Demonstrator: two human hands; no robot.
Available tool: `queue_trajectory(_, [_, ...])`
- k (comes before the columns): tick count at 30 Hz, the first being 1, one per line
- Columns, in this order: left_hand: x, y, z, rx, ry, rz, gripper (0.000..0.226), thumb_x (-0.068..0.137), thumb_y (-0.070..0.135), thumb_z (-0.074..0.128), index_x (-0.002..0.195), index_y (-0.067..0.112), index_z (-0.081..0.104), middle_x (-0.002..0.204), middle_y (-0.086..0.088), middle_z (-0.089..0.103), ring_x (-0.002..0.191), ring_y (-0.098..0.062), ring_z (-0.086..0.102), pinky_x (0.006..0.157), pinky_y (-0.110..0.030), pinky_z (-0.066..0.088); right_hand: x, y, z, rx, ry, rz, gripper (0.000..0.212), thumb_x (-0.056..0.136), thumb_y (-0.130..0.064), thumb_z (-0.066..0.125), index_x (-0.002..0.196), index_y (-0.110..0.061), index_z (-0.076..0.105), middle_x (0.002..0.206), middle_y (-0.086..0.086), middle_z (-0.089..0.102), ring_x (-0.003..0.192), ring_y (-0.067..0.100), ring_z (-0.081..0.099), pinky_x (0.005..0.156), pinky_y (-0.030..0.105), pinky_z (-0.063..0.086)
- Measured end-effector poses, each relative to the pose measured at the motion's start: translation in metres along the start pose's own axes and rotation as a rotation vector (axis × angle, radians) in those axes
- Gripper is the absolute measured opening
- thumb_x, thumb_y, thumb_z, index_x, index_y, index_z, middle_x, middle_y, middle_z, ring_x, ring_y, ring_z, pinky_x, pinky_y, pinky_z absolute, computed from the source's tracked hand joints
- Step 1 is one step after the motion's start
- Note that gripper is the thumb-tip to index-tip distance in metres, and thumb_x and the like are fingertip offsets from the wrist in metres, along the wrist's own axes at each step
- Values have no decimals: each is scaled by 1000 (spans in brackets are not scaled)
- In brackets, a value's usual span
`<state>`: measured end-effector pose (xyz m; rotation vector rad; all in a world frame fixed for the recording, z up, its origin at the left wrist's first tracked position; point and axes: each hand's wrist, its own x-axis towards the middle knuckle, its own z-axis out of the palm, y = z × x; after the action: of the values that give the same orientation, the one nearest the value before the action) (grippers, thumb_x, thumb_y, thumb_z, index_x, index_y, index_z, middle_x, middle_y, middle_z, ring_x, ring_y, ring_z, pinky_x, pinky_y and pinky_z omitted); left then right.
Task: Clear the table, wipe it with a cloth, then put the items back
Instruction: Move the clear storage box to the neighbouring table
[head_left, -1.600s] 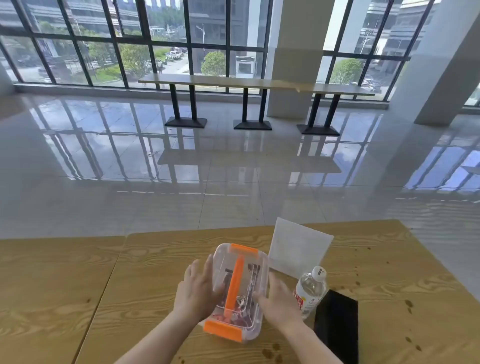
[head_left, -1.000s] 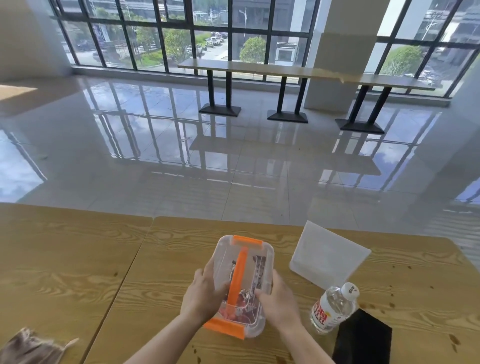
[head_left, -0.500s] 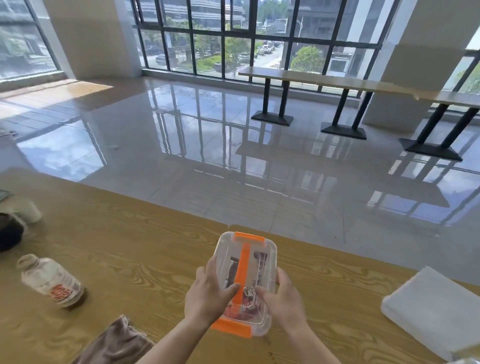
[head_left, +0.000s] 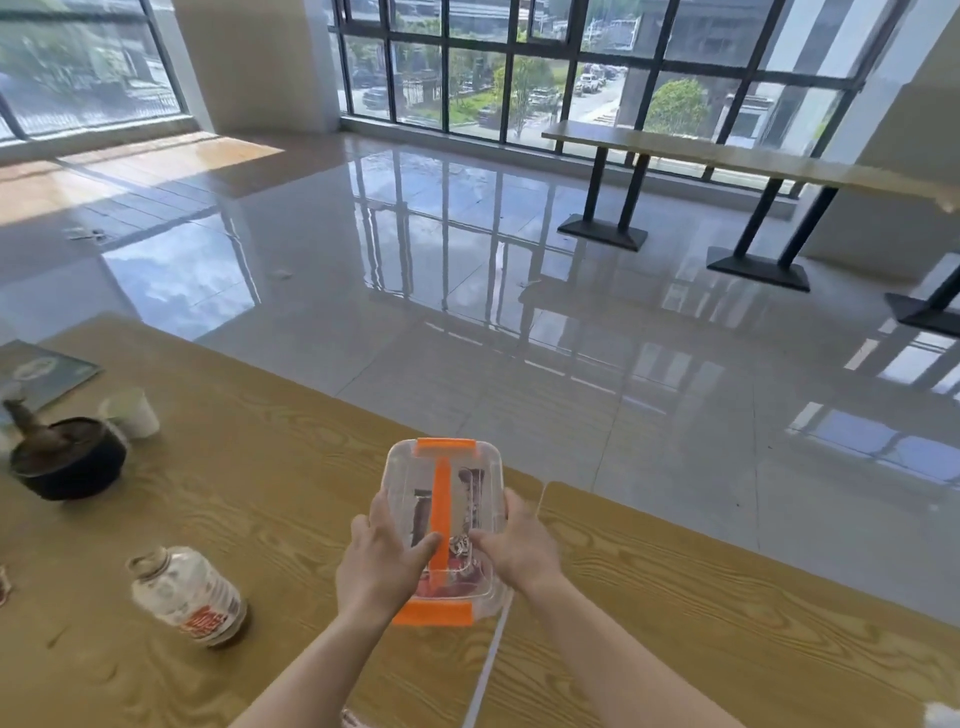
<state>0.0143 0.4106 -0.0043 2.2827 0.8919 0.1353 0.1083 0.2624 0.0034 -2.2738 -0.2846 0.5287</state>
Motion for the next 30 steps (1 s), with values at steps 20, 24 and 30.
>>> queue_trajectory(20, [86, -46, -21, -4, 40, -127, 87, 83, 55, 68, 151, 24, 24, 126, -15, 49, 103, -33, 58, 71, -38, 42, 81, -59, 65, -54, -116, 15, 44, 85, -32, 72, 123, -30, 49, 109, -9, 66, 97, 15, 65, 83, 40, 55])
queue_trajectory(24, [84, -43, -20, 33, 27, -124, 85, 86, 57, 61, 153, 25, 18, 134, -16, 43, 117, -34, 51, 82, -45, 48, 78, -56, 63, -30, -117, -9, 48, 84, -32, 72, 125, -30, 47, 111, -8, 66, 100, 17, 65, 86, 43, 55])
queue_trajectory(30, [73, -25, -19, 350, 86, 88, 89, 89, 65, 48, 156, 25, 4, 161, -14, 10, 151, -35, 7, 115, -61, 26, 63, -50, 44, -48, -131, -49, 59, 88, -31, 72, 140, -25, 44, 134, 3, 54, 119, 20, 54, 99, 37, 46])
